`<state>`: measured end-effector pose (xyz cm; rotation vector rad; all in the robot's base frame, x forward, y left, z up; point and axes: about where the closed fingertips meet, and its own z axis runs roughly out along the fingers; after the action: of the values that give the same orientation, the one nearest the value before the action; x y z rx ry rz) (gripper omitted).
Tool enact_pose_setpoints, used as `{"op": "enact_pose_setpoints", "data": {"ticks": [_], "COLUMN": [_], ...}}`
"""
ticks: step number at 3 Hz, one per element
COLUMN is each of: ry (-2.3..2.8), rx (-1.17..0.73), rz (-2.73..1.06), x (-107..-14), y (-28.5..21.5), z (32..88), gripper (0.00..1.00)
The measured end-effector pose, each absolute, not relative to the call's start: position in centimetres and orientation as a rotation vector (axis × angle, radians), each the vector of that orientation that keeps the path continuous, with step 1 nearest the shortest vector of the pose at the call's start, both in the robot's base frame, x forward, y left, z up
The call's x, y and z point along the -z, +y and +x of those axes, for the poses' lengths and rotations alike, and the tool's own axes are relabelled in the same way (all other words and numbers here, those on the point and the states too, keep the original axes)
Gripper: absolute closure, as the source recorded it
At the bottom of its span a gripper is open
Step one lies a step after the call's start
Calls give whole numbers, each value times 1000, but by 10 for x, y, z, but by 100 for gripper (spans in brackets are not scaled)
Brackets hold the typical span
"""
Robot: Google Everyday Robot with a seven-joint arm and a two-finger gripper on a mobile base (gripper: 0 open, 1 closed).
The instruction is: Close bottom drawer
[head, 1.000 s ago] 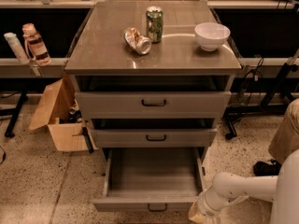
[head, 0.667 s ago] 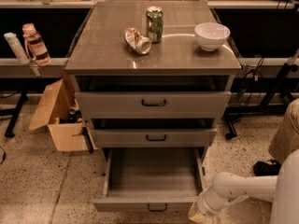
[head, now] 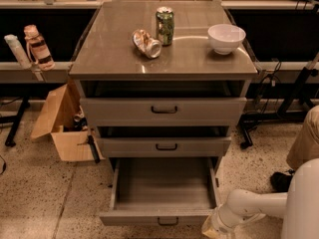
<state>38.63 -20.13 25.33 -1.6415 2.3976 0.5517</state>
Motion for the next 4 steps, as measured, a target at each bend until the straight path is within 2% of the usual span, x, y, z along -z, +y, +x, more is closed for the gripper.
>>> {"op": "enact_pose_setpoints", "data": {"ticks": [4], "ry": [2420], "rx": [-618], "rz": [-1543], "x": [-160], "y": [-211], "z": [430], "gripper": [100]}}
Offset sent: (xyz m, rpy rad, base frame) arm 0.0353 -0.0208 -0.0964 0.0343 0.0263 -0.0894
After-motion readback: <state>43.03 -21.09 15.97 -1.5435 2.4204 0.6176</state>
